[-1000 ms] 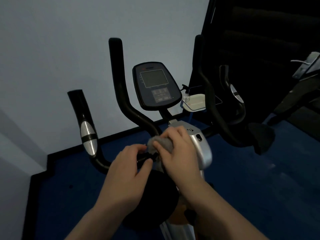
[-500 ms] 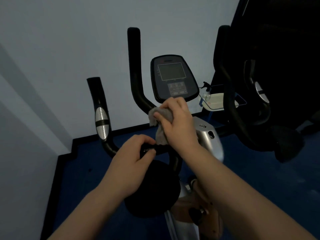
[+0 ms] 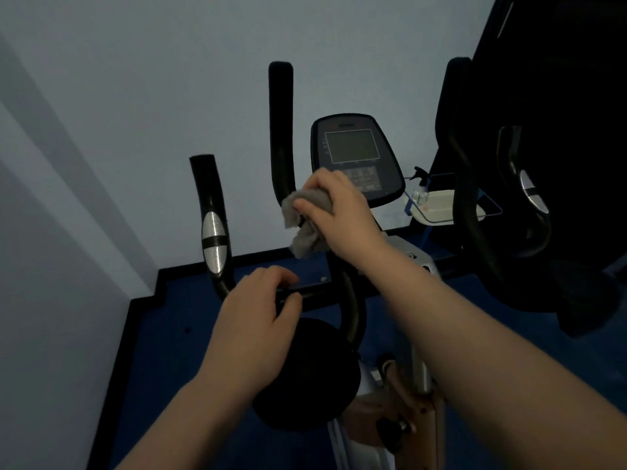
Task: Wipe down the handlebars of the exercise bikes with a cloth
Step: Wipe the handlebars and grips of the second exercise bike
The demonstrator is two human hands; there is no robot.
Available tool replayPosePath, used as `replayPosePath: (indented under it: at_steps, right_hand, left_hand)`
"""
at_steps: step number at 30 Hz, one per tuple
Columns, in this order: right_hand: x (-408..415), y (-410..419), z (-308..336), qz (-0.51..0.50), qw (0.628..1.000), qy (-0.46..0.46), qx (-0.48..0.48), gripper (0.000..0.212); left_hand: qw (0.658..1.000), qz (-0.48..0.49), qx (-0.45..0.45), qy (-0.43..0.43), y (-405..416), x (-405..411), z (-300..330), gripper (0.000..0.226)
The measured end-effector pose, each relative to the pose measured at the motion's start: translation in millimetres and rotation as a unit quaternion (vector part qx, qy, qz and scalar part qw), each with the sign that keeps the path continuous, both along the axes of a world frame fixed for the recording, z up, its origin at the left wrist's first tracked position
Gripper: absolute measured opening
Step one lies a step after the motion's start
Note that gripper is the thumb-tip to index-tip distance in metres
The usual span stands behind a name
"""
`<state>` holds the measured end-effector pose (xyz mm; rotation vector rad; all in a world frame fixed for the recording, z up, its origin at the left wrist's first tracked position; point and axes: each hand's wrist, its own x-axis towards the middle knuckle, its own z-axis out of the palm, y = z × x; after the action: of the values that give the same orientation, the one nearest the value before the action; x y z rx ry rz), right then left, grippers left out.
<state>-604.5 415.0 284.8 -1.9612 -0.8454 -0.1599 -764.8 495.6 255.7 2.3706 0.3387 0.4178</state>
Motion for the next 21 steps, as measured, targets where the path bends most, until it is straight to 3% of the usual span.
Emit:
replayPosePath:
  at_steps: [6,13,21]
  right_hand:
    - [-34,-52,-38,-0.005,0.999,0.013,0.050,0.012]
    - [-19,-17,-9,-0.039,0.998,0.040,0.031,0.010]
    - [-119,-92,-70,-0.070,0.994,0.067,0.059,0.015]
  left_hand:
    - [1.000,-0.011,-0.004,-0.012,1,-1,1,0.018]
    - [1.000,-0.008,-0.002,-0.006,3,1,1,0.018]
    - [1.000,-0.024,0.011,-0.008,4,1,2,0.021]
